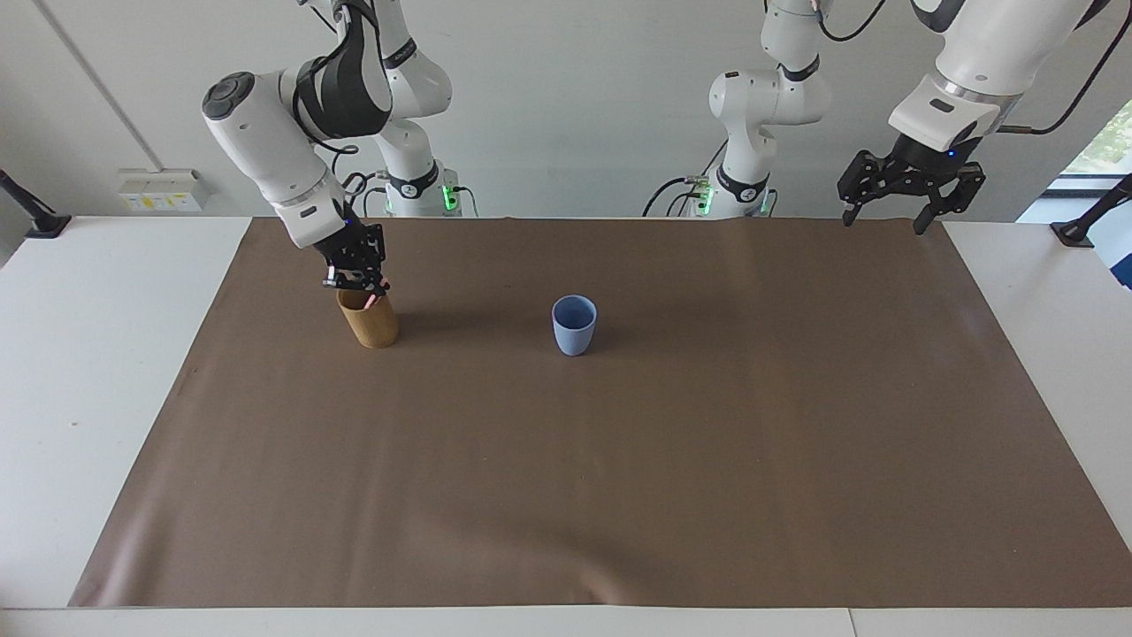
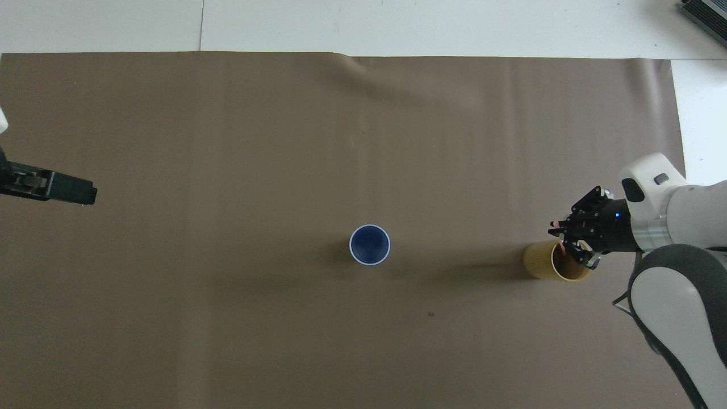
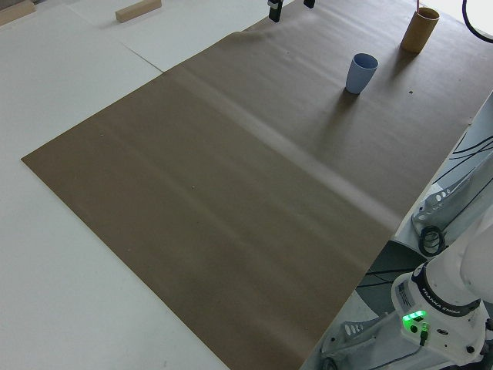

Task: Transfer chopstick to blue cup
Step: 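Grasp the pink stick inside the yellow cup with the right gripper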

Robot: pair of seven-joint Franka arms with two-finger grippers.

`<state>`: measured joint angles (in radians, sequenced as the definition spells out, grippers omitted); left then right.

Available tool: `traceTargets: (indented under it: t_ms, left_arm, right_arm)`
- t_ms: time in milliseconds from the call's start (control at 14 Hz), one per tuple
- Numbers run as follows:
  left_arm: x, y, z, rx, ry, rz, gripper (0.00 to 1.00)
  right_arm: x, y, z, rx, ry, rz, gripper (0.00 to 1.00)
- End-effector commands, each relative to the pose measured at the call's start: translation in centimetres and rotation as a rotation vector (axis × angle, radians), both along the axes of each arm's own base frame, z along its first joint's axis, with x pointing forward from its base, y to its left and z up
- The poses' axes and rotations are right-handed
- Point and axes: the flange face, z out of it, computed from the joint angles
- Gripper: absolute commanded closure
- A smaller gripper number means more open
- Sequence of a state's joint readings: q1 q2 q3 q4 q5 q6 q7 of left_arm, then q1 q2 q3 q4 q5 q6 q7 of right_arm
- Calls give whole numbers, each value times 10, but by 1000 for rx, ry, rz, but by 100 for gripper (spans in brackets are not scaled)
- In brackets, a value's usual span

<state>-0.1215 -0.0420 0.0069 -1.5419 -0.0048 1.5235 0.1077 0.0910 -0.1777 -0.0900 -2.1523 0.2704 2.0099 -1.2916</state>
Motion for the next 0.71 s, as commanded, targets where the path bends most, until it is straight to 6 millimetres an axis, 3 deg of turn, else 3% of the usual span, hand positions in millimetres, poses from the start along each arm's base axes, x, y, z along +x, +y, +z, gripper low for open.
traceTargets:
  t_ms: [0, 214, 500, 643]
  left_arm:
    - [0, 5, 3, 20, 11, 8, 0]
    - [-1, 4, 3, 20, 11, 6, 0]
    - [-1, 4, 3, 20, 11, 6, 0]
    - [0, 5, 3, 20, 11, 8, 0]
  right_arm:
    - [-2, -8, 24, 37, 53, -78, 100]
    - [-7, -11, 36, 44, 65, -79, 100]
    - [-13, -2, 87, 69, 75, -96, 100]
    - [-12, 7, 102, 139, 72, -119, 100]
